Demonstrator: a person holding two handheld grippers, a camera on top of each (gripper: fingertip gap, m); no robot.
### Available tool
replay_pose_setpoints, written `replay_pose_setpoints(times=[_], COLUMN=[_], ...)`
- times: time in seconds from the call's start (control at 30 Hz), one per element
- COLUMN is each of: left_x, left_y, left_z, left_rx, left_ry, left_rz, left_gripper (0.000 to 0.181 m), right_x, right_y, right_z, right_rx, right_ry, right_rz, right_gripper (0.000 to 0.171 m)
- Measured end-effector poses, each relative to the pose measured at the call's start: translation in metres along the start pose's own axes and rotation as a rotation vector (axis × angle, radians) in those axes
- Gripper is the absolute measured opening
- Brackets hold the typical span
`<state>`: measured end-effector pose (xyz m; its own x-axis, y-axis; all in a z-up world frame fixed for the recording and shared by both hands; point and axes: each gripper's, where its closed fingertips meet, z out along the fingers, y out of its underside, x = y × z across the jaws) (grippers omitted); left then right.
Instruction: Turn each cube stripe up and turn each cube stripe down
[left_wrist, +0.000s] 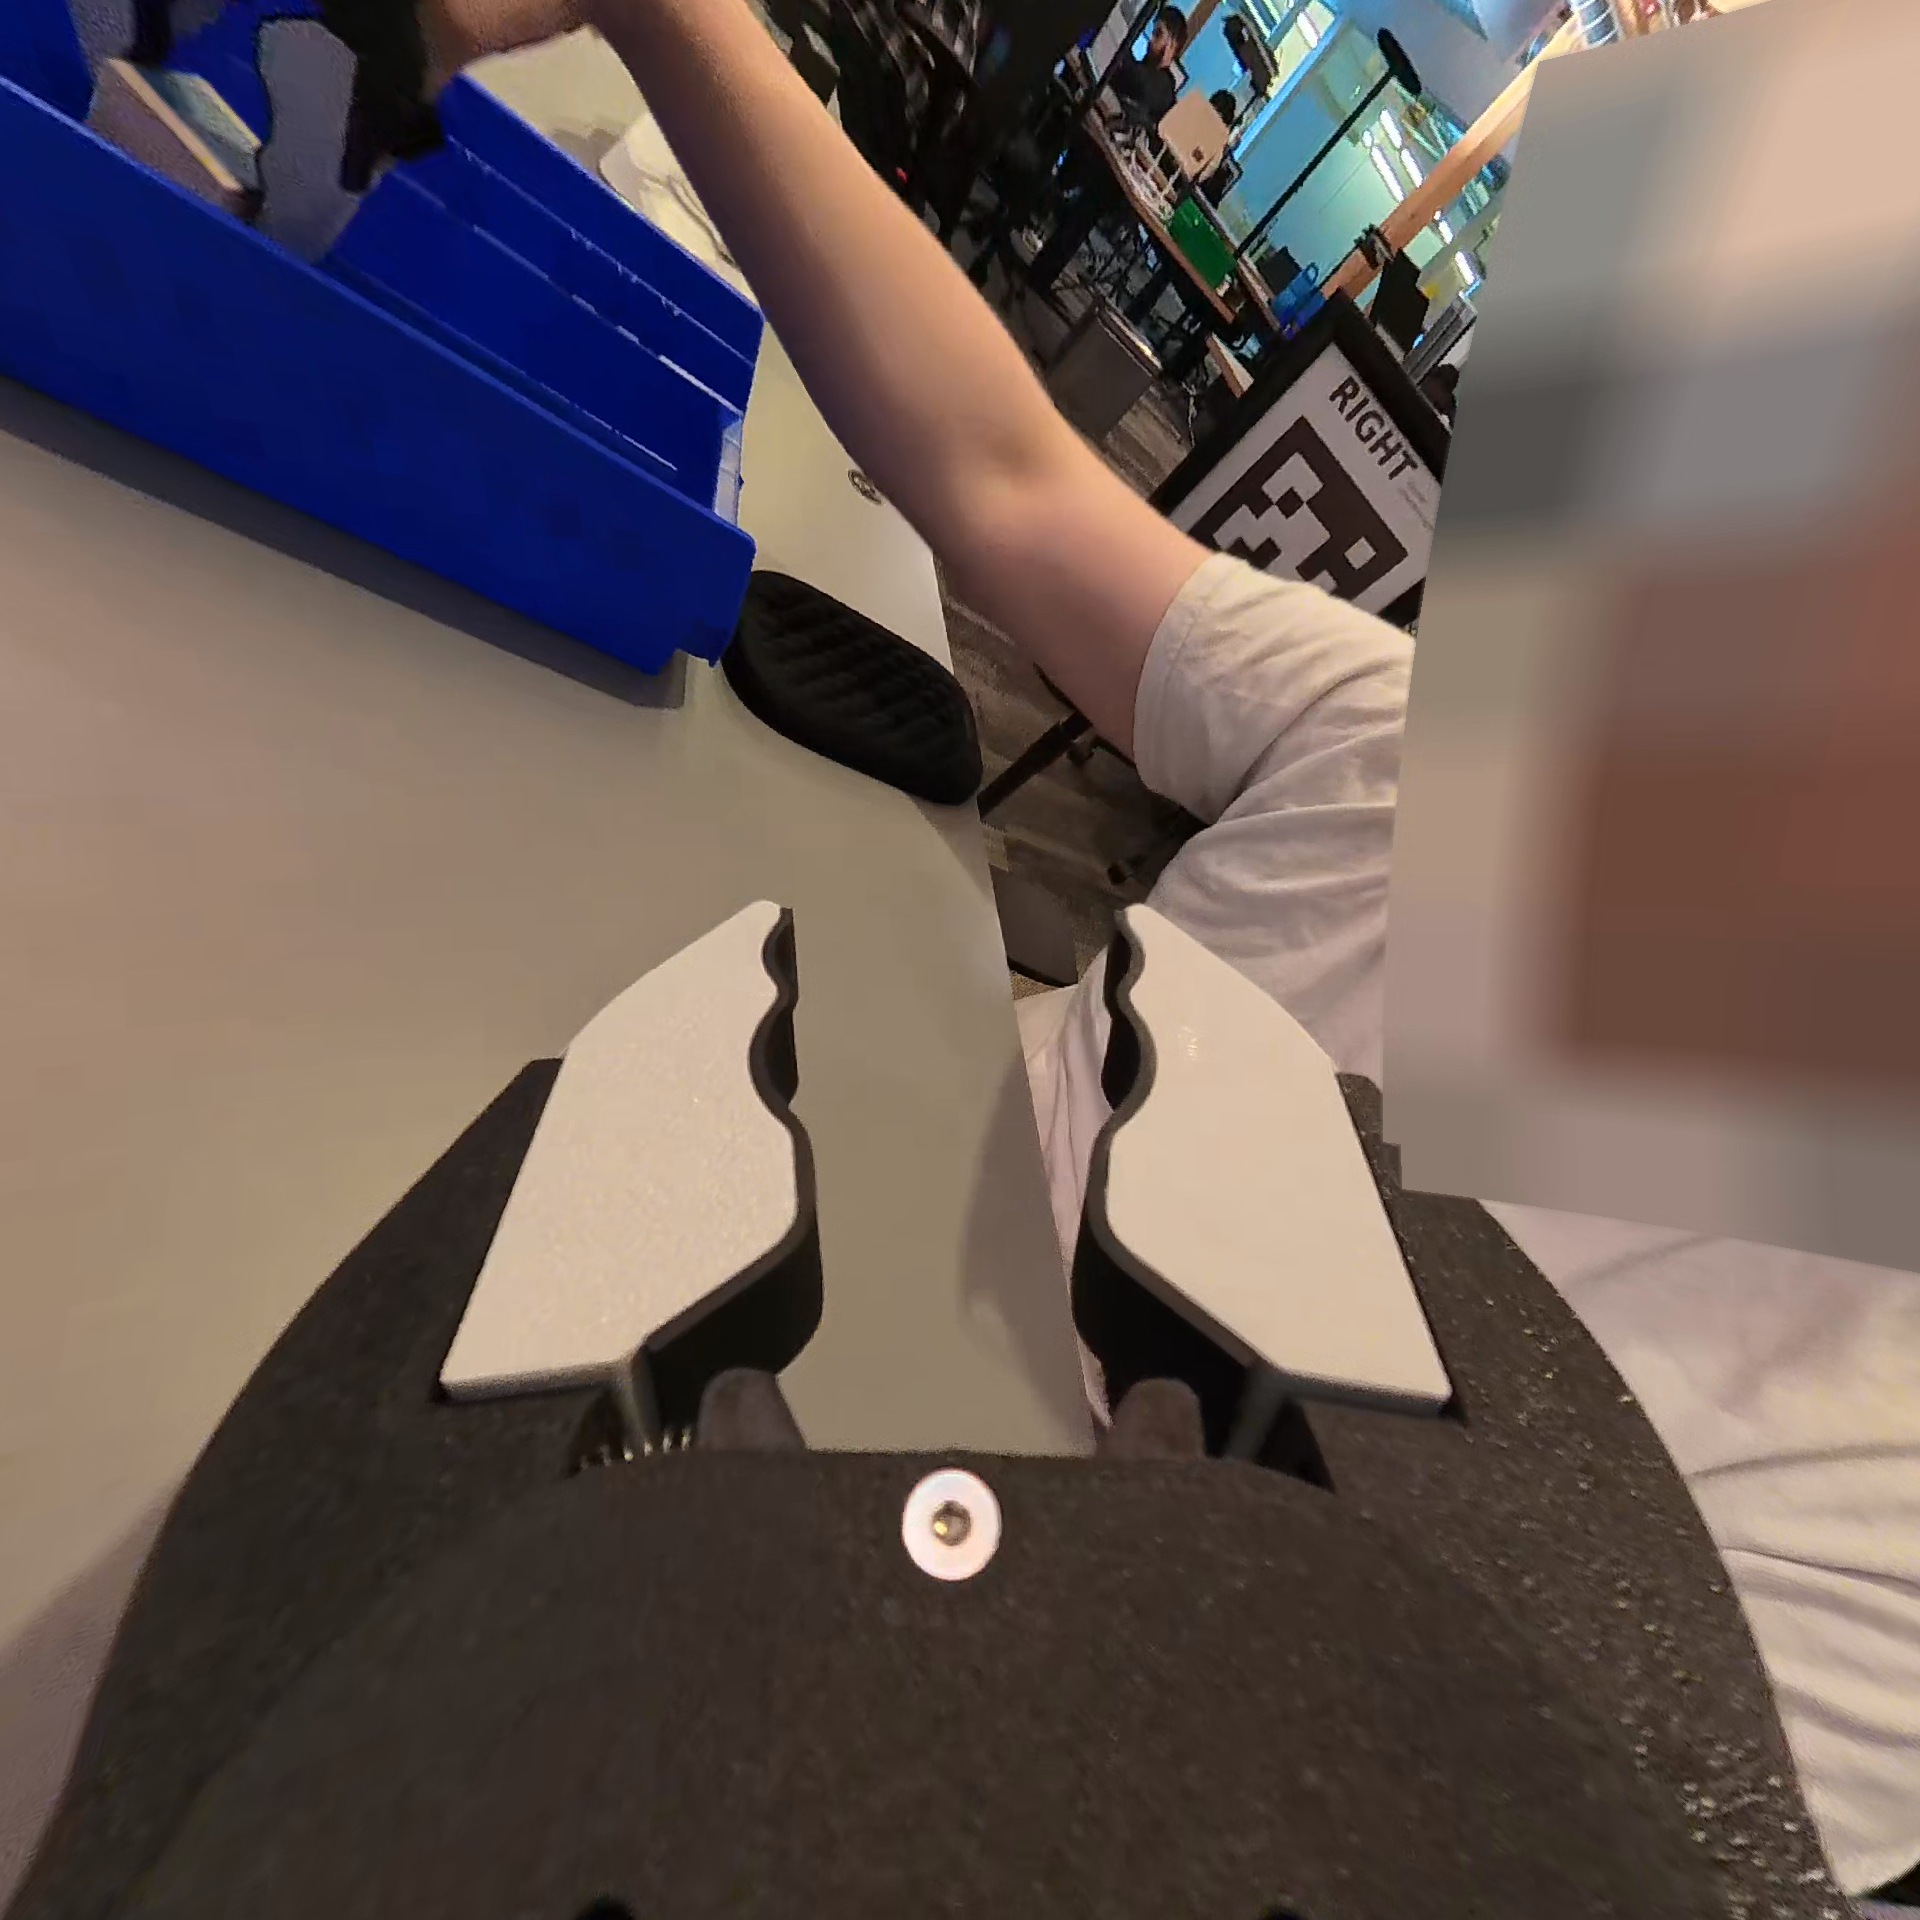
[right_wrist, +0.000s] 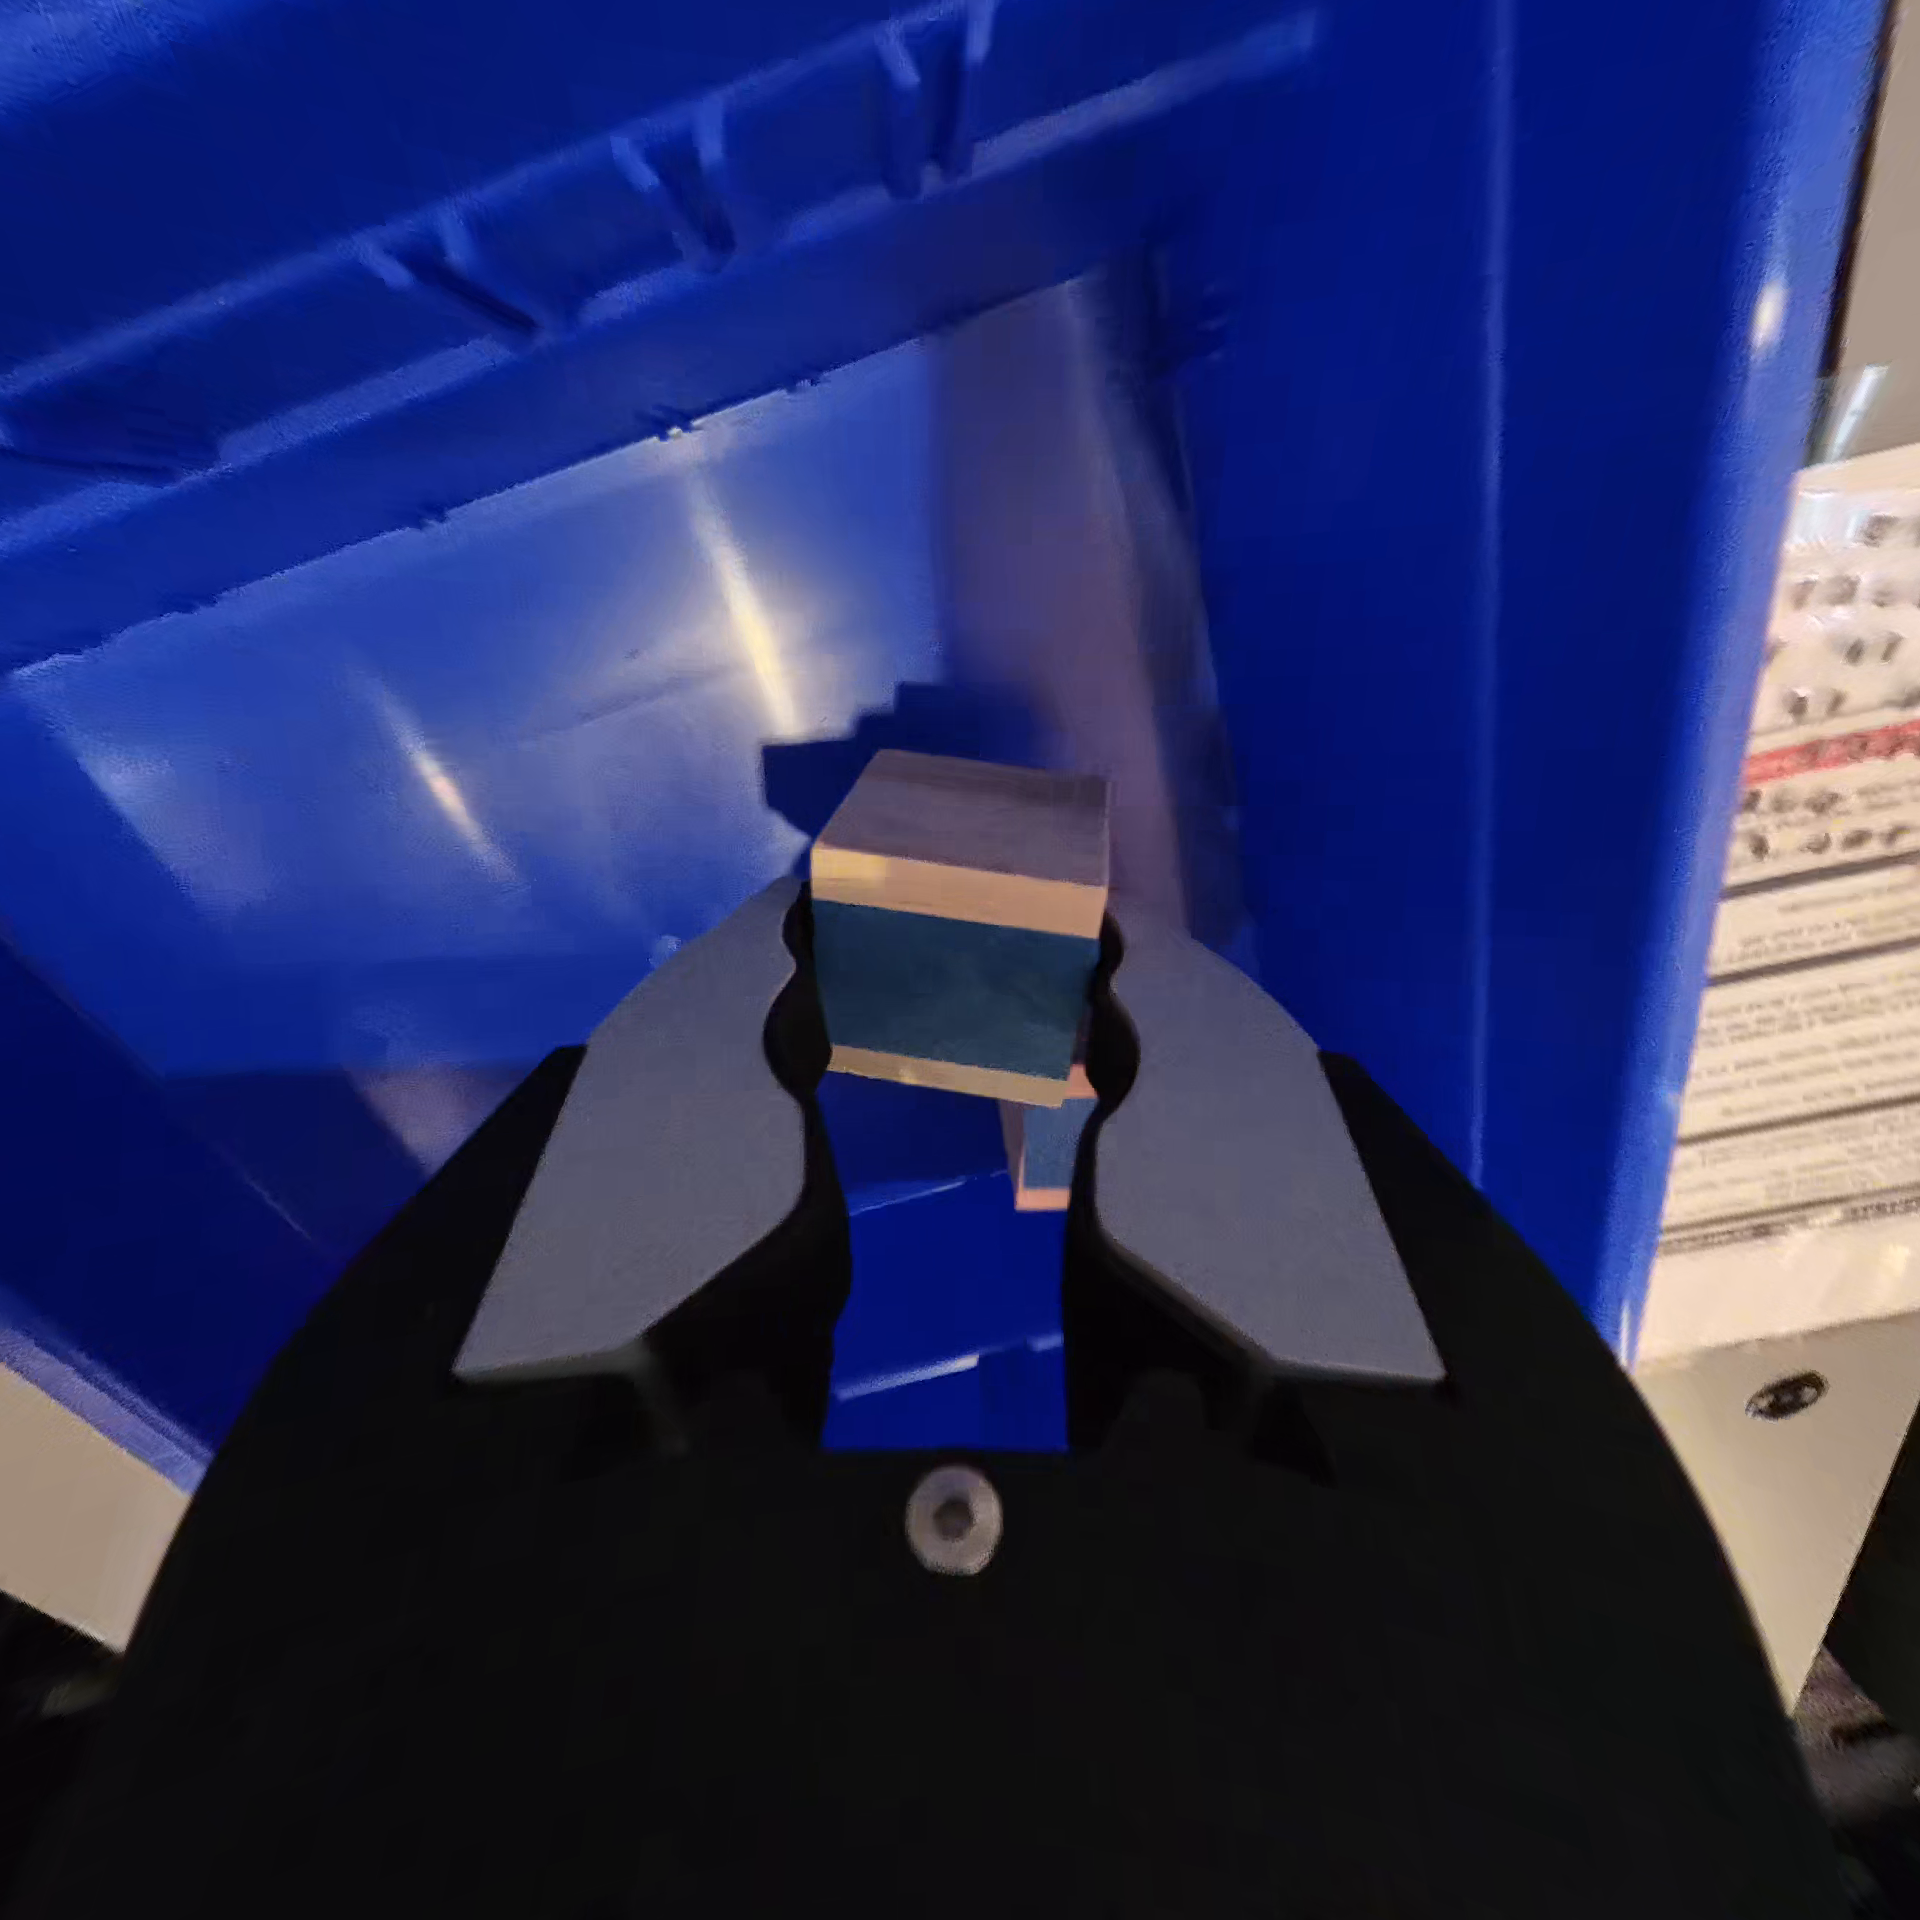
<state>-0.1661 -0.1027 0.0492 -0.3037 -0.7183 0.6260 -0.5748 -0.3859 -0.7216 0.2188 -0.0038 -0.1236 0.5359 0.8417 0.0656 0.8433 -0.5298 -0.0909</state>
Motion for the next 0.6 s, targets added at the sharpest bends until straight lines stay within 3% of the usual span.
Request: replay_pose_setpoints(times=[0.03,0.37,0.6], left_x=[-0.001,-0.004,-0.004], left_y=[0.001,0.013,0.009], left_z=[0.001,0.006,0.007], left_rx=[-0.007,-0.078,-0.052], left_ry=[-0.001,0.009,0.022], left_rz=[-0.001,-0.024,-0.025], left_gripper=[0.057,0.051,0.058], right_x=[0.004,0.016,0.024], right_y=[0.0,0.003,0.0], right_z=[0.004,0.027,0.024], right_rx=[-0.006,-0.115,-0.102], right_ry=[-0.005,-0.012,0.05], right_rz=[-0.007,-0.147,-0.15], right_gripper=[0.048,0.048,0.051])
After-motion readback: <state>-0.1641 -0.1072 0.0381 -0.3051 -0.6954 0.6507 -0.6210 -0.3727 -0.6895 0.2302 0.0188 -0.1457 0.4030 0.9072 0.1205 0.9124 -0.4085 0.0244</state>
